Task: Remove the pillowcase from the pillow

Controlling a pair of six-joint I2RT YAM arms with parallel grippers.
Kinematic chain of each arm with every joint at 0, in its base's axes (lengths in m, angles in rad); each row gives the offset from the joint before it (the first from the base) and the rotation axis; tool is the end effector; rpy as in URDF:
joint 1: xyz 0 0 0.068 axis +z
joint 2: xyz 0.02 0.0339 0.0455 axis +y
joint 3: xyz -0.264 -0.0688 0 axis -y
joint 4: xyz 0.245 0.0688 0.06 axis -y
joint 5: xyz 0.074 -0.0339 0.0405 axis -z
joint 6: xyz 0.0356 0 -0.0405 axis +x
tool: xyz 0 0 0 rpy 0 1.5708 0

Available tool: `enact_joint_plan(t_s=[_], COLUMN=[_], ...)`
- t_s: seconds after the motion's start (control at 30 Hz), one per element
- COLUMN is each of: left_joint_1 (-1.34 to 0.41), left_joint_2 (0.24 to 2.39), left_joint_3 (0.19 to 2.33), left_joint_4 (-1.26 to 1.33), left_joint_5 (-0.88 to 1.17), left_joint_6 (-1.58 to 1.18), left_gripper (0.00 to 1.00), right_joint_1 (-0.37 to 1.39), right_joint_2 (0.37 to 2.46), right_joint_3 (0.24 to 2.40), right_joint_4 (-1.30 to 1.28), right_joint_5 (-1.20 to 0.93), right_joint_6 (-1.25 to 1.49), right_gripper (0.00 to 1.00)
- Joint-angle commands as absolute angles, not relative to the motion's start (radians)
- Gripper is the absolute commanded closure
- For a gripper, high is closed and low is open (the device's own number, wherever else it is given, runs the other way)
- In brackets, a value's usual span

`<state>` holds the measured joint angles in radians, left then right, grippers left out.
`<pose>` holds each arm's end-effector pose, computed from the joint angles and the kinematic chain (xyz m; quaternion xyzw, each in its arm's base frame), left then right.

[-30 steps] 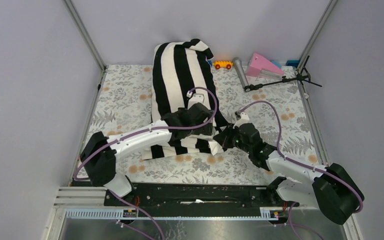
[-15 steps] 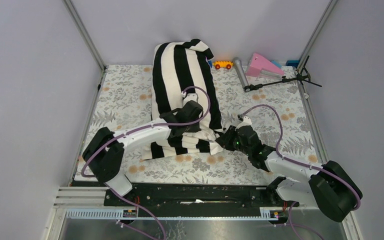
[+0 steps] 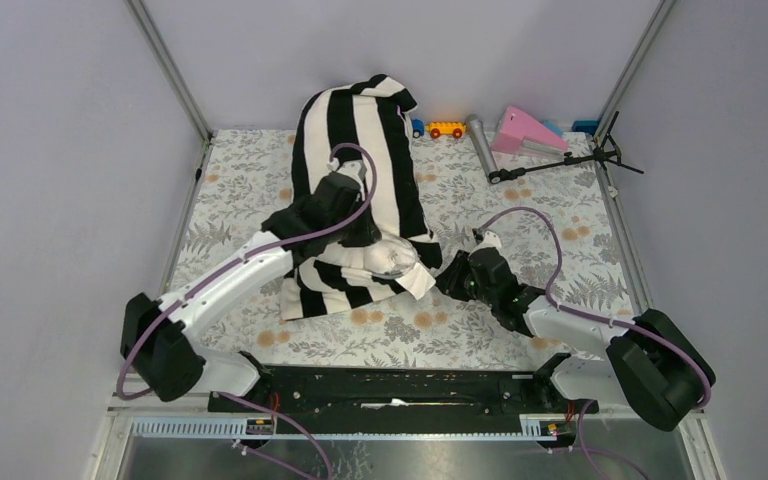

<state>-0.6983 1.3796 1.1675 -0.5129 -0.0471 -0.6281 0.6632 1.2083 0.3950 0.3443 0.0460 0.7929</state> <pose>0.2339 -0.1941 0.3071 0.0223 0.9114 -0.2357 0.3365 0.1870 0.1440 0.1740 0.0672 0.8493 0.3336 0.4037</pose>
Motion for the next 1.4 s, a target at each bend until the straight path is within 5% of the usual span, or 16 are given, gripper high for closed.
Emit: enact_joint_plan(t_s=[0.0, 0.13, 0.33, 0.67, 1.37], left_joint_1=[-0.676, -0.676, -0.675, -0.675, -0.675], left_joint_2=[1.267, 1.249, 1.258, 1.242, 1.207], left_joint_3=[1.253, 1.239, 1.22, 1.203, 1.202], left_joint_4=[-0.498, -0.467, -0.457, -0.408, -0.411], left_joint_5=[0.046, 0.139, 0.133, 0.129, 0.145], left_joint_6=[-0.604, -0.605, -0.597, -0.598, -0.606], left_gripper=[1.0, 1.0, 1.0, 1.0, 1.0], right_joint_1=[0.65, 0.649, 0.649, 0.649, 0.649], right_joint_2=[1.229, 1.207, 1.082, 0.934, 1.082], right_joint_3=[0.421, 0.439, 0.431, 0.407, 0.526], right_joint_4=[0.271, 0.312, 0.342, 0.51, 0.341], right_joint_5=[0.008, -0.091, -0.214, -0.413, -0.064], right_joint_6=[0.697, 0.648, 0.581, 0.532, 0.689], right_gripper=[0.7, 0.6, 0.28, 0.01, 0.04])
